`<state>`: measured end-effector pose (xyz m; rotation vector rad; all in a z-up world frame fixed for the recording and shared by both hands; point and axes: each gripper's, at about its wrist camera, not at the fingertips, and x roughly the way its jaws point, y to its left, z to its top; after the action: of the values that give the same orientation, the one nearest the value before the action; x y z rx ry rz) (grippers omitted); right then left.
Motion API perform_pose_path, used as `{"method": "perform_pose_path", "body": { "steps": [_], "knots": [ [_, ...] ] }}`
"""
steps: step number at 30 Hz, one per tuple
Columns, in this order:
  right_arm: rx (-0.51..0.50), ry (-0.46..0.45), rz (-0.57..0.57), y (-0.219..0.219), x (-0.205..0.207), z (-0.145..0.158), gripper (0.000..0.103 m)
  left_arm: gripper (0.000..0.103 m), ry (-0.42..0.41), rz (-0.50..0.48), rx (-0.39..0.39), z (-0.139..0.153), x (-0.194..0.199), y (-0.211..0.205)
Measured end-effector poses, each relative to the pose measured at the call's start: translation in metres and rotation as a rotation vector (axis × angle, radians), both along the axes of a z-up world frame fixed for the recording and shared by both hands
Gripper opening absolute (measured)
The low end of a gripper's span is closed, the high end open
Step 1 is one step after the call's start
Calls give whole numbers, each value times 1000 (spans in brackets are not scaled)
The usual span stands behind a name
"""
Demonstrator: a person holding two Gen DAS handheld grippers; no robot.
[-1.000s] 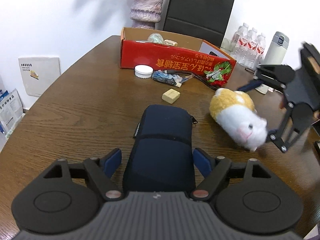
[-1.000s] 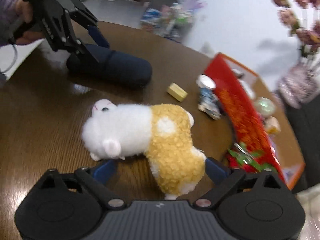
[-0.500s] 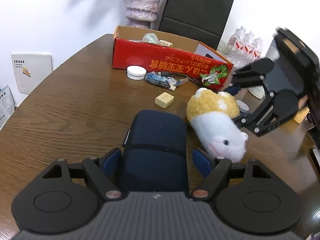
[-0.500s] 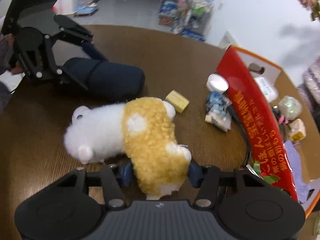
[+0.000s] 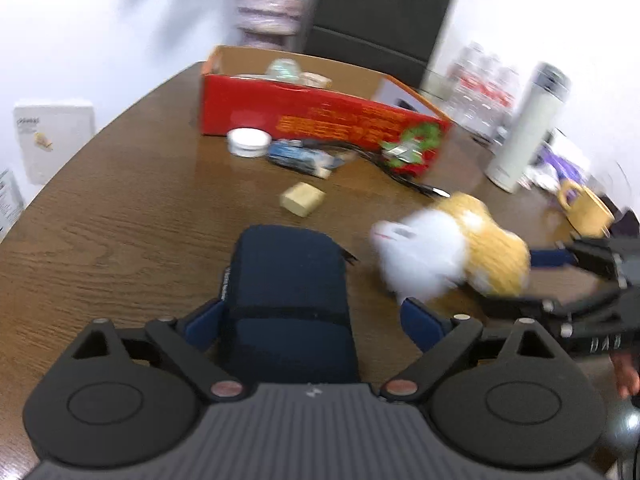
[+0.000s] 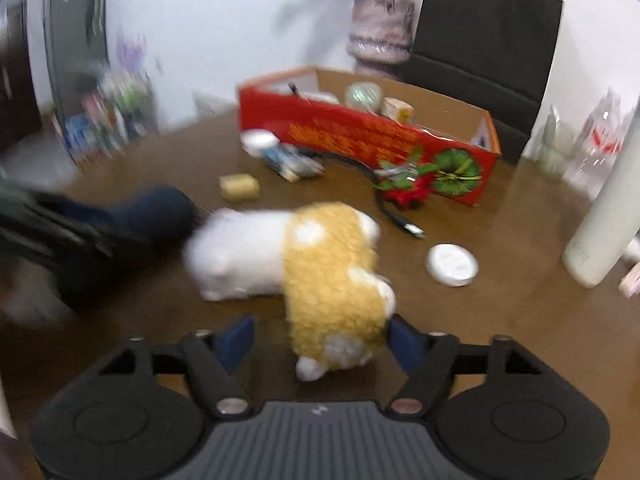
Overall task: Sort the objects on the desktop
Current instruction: 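Lift the hamster and pouch and carry both over the cardboard box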
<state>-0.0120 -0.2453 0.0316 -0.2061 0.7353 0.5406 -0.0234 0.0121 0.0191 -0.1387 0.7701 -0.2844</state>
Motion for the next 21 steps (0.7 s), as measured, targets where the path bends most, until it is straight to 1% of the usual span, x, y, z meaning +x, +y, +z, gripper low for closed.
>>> {"method": "perform_pose_path", "body": {
  "steps": [2, 3, 5, 6, 7, 8, 9, 10, 11, 12, 13, 14, 17, 21],
  "knots": [
    [-29, -43, -46, -4, 1, 3, 76, 97, -8, -14, -18, 0, -4, 2],
    [-47, -57, -77, -3, 9, 1, 76, 97, -1, 2, -20, -2, -2, 4],
    [-35, -47, -103, -1, 20, -1, 75, 96, 13, 53, -20, -8, 5, 9],
    [-32, -37, -109, 3, 25, -4, 74, 96, 19, 72, -39, -10, 10, 12],
    [-46, -33, -108, 10, 27, -7, 71, 96, 5, 86, -64, -11, 13, 14],
    [-69, -38, -112, 18, 29, -12, 60, 96, 5, 96, -91, -11, 17, 16],
    [-89, -46, -121, 24, 29, -15, 58, 95, 3, 99, -101, -11, 19, 15],
    [-94, -60, -132, 31, 29, -19, 53, 87, -4, 87, -85, -11, 21, 12],
    [-83, -70, -141, 34, 26, -20, 51, 71, -21, 79, -51, -12, 22, 7],
    [-72, -73, -150, 34, 23, -21, 50, 69, -39, 73, -3, -12, 21, 2],
    [-69, -81, -163, 36, 16, -21, 49, 68, -58, 61, 29, -12, 19, -3],
    [-72, -88, -171, 37, 12, -20, 48, 66, -70, 57, 44, -11, 16, -5],
    [-72, -113, -193, 36, -5, -18, 47, 63, -85, 76, 50, -9, 3, -6],
    [-62, -149, -226, 26, -29, -9, 47, 63, -109, 98, 54, -6, -25, -7]
  ]
}}
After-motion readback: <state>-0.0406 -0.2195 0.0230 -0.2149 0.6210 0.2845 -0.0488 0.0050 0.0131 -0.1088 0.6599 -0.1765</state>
